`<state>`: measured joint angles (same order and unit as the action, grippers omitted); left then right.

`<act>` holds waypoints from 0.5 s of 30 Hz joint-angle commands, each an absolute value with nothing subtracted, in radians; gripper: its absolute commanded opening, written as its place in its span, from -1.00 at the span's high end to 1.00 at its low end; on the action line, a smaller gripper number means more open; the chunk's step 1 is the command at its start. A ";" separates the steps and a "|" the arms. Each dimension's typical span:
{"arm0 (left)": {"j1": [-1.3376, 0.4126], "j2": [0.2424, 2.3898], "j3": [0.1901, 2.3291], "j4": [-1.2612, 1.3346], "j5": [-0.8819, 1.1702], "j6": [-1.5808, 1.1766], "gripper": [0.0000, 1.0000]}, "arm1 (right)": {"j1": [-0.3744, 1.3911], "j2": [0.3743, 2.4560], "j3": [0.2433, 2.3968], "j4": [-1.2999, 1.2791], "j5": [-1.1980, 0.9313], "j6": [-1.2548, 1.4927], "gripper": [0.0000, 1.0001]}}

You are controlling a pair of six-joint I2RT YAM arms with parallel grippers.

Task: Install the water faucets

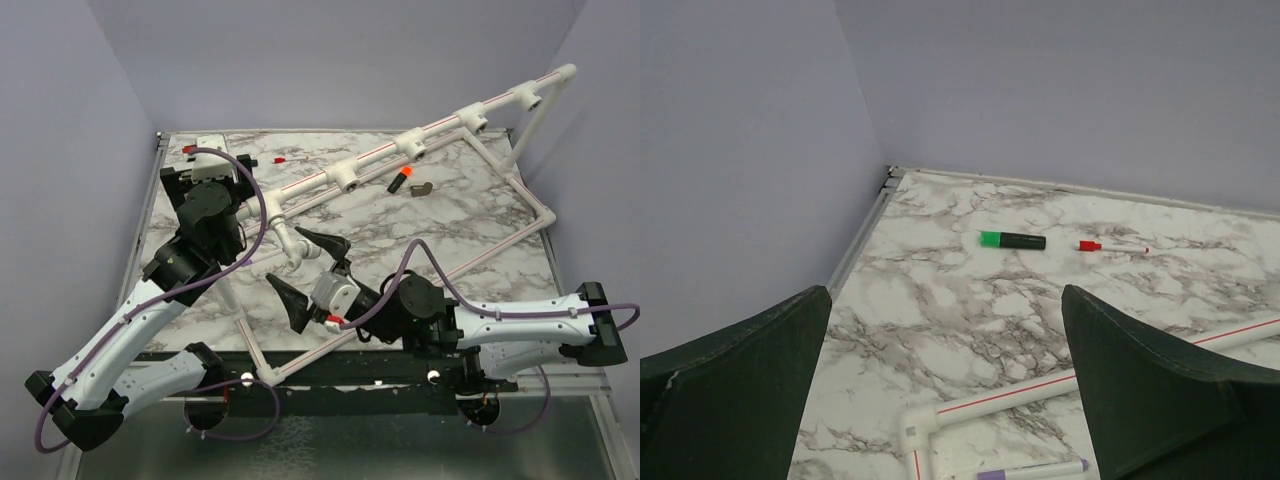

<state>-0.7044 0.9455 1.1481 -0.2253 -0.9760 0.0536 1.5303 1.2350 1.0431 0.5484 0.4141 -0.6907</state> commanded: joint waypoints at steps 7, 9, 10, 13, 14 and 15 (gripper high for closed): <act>-0.709 0.953 1.124 -0.310 -0.965 0.082 -0.98 | 1.528 1.287 1.007 0.560 0.461 -0.993 -0.62; -0.709 0.954 1.124 -0.309 -0.966 0.083 -0.98 | 1.528 1.310 1.005 0.611 0.506 -1.029 -0.53; -0.708 0.956 1.124 -0.309 -0.965 0.083 -0.98 | 1.528 1.321 1.005 0.634 0.526 -1.045 -0.48; -0.708 0.957 1.124 -0.309 -0.965 0.083 -0.98 | 1.528 1.359 1.013 0.683 0.599 -1.084 -0.30; -0.708 0.957 1.124 -0.308 -0.966 0.083 -0.98 | 1.529 1.374 1.015 0.705 0.626 -1.102 -0.26; -0.708 0.957 1.123 -0.308 -0.967 0.084 -0.98 | 1.528 1.386 1.015 0.728 0.646 -1.118 -0.22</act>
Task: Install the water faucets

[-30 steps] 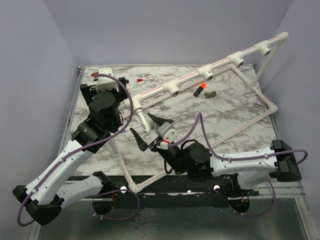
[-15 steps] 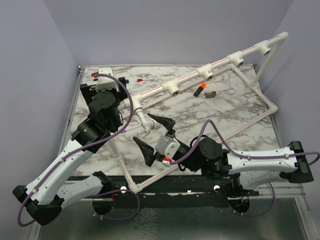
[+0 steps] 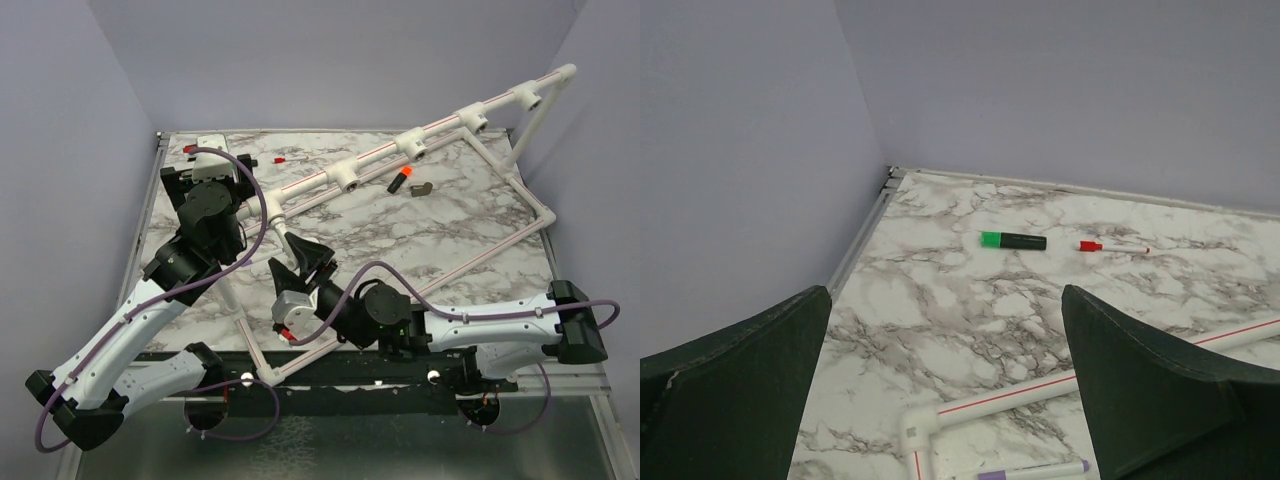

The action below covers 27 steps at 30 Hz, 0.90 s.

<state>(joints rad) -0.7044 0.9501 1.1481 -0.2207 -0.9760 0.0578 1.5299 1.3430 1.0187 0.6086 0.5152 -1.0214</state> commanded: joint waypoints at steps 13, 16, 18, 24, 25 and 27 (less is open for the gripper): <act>-0.708 0.948 1.123 -0.308 -0.967 0.085 -0.98 | 1.528 1.438 1.045 0.774 0.738 -1.094 0.74; -0.709 0.946 1.124 -0.310 -0.967 0.084 -0.98 | 1.528 1.454 1.046 0.821 0.774 -1.081 0.99; -0.708 0.946 1.126 -0.310 -0.966 0.083 -0.98 | 1.528 1.452 1.048 0.845 0.783 -1.026 0.99; -0.709 0.946 1.131 -0.315 -0.970 0.083 -0.98 | 1.528 1.430 1.046 0.923 0.808 -0.691 0.99; -0.708 0.946 1.133 -0.317 -0.971 0.081 -0.98 | 1.528 1.430 1.042 0.948 0.817 -0.628 0.99; -0.709 0.947 1.137 -0.321 -0.971 0.079 -0.98 | 1.526 1.430 1.032 0.988 0.833 -0.510 0.99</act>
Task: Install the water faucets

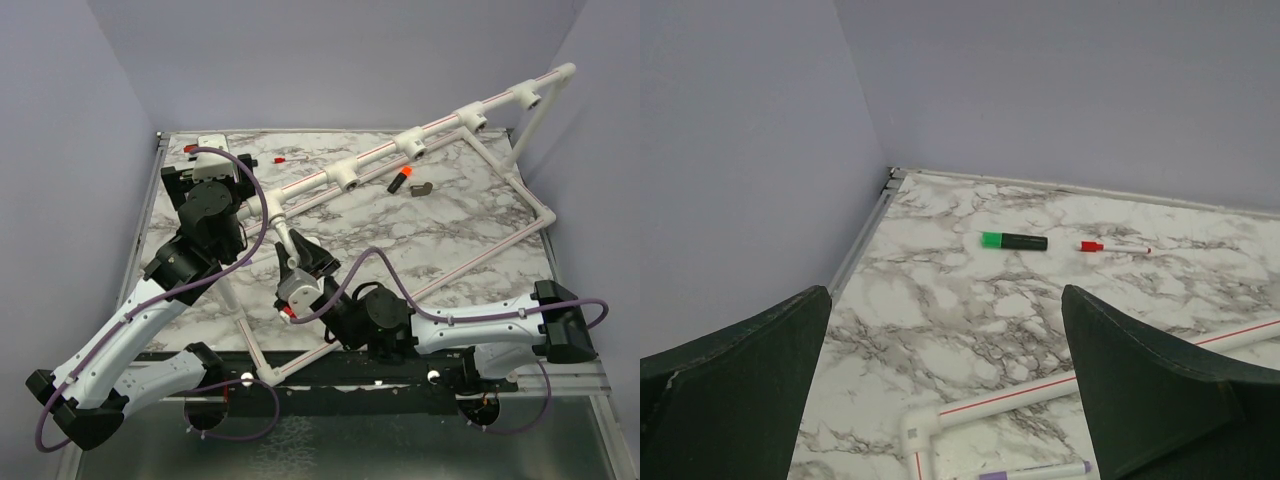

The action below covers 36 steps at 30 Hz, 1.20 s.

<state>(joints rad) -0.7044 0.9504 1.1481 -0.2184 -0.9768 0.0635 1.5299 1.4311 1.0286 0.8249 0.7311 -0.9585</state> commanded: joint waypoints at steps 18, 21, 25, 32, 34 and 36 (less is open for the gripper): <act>-0.707 0.970 1.161 -0.348 -0.982 0.071 -0.98 | 1.527 1.416 1.063 0.788 0.753 -0.484 0.17; -0.709 0.982 1.169 -0.357 -0.985 0.069 -0.98 | 1.527 1.379 1.083 0.651 0.714 -0.529 -0.13; -0.707 0.997 1.183 -0.364 -0.996 0.073 -0.98 | 1.526 1.315 1.117 0.436 0.664 -0.559 -0.47; -0.707 1.021 1.227 -0.372 -0.993 0.067 -0.98 | 1.526 1.169 1.135 0.205 0.635 -0.569 -0.81; -0.707 1.026 1.244 -0.372 -0.987 0.060 -0.98 | 1.526 1.130 1.145 0.141 0.645 -0.582 -0.97; -0.707 1.036 1.268 -0.375 -0.978 0.060 -0.98 | 1.526 1.101 1.166 0.084 0.684 -0.596 -1.00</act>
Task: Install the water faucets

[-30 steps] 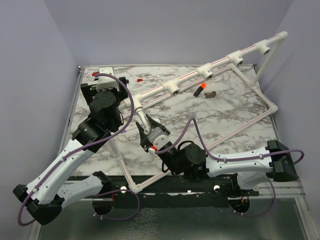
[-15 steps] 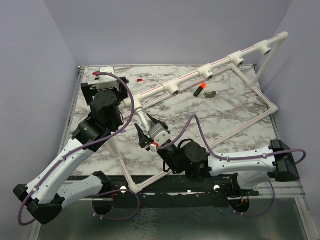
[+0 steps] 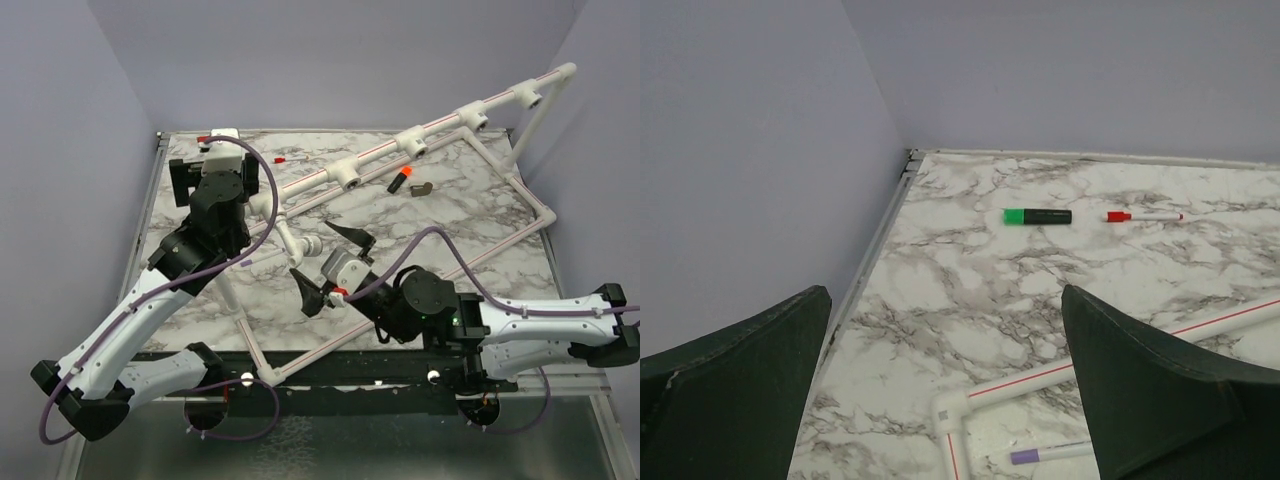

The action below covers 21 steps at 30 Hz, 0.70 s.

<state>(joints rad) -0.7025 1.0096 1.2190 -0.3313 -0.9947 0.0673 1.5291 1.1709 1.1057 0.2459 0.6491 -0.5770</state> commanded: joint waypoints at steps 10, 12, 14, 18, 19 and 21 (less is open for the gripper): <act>-0.707 1.116 1.487 -0.382 -0.907 0.079 -0.98 | 1.526 0.913 1.159 0.002 0.886 -0.635 -1.00; -0.706 1.130 1.540 -0.394 -0.858 0.073 -0.98 | 1.526 0.873 1.139 -0.011 0.919 -0.620 -1.00; -0.707 1.140 1.594 -0.419 -0.799 0.053 -0.98 | 1.526 0.849 1.117 -0.045 0.952 -0.590 -1.00; -0.707 1.142 1.658 -0.449 -0.639 0.008 -0.98 | 1.526 0.810 1.047 -0.073 0.991 -0.539 -1.00; -0.707 1.140 1.671 -0.454 -0.589 0.005 -0.98 | 1.526 0.799 1.029 -0.071 1.004 -0.529 -1.00; -0.707 1.139 1.689 -0.460 -0.486 -0.030 -0.98 | 1.526 0.779 0.996 -0.077 1.020 -0.505 -1.00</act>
<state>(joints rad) -0.7025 1.1400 1.6447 -0.4114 -0.7395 0.0338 1.5276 0.7952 1.0645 -0.0029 0.9424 -0.5713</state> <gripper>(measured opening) 0.989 0.998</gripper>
